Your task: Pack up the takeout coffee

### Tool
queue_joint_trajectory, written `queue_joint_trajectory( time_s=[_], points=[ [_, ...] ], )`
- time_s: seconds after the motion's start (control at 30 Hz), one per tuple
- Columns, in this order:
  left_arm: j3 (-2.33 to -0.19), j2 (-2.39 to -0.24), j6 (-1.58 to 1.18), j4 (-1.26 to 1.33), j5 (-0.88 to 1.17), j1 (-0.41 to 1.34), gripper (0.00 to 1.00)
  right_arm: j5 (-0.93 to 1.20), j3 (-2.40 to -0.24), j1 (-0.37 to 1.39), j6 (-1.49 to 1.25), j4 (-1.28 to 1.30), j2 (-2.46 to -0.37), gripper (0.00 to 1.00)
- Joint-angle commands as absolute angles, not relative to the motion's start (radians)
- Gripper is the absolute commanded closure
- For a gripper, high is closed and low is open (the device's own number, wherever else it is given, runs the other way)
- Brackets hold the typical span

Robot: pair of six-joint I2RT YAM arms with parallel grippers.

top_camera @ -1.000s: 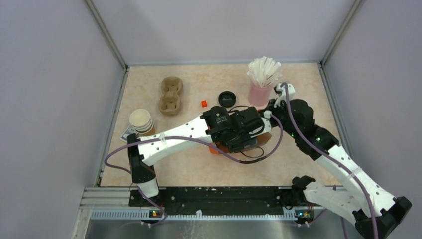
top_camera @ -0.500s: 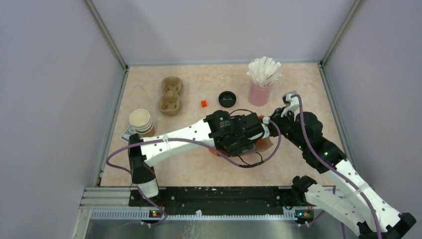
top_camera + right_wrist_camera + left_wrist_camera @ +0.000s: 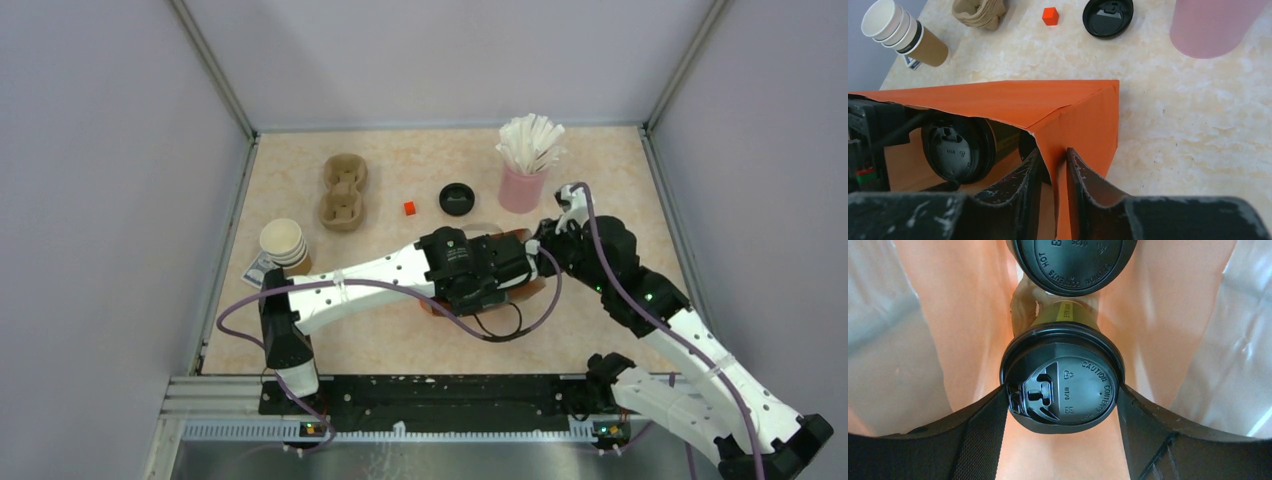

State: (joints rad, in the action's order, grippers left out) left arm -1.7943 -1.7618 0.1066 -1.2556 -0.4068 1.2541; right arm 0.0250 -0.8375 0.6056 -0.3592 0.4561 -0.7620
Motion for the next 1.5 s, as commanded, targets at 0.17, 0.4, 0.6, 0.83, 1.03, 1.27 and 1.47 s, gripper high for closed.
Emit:
queue_joint_trajectory(
  time_s=[0.17,0.4,0.6,0.83,1.03,1.27,1.47],
  points=[
    [-1.773,-1.765,0.109,-1.208,-0.414,1.254,0.49,0.067,-0.837,0.614,-0.367,0.512,-0.718,0.84],
    [-1.741,-1.767,0.112,-1.194,-0.444,1.253,0.49,0.099,-0.823,0.614,-0.372,0.496,-0.726,1.0],
    [-1.676,-1.75,0.119,-1.167,-0.483,1.255,0.49,0.121,-0.806,0.614,-0.354,0.495,-0.712,1.0],
    [-1.633,-1.73,0.141,-1.127,-0.477,1.253,0.48,0.142,-0.797,0.614,-0.337,0.492,-0.704,1.0],
    [-1.604,-1.717,0.117,-1.081,-0.47,1.253,0.48,0.158,-0.791,0.614,-0.347,0.478,-0.697,1.0],
    [-1.526,-1.667,0.125,-0.997,-0.468,1.25,0.48,0.164,-0.759,0.614,-0.361,0.457,-0.665,1.0],
    [-1.531,-1.692,0.118,-1.043,-0.477,1.249,0.48,0.174,-0.746,0.614,-0.352,0.448,-0.648,1.0]
  ],
)
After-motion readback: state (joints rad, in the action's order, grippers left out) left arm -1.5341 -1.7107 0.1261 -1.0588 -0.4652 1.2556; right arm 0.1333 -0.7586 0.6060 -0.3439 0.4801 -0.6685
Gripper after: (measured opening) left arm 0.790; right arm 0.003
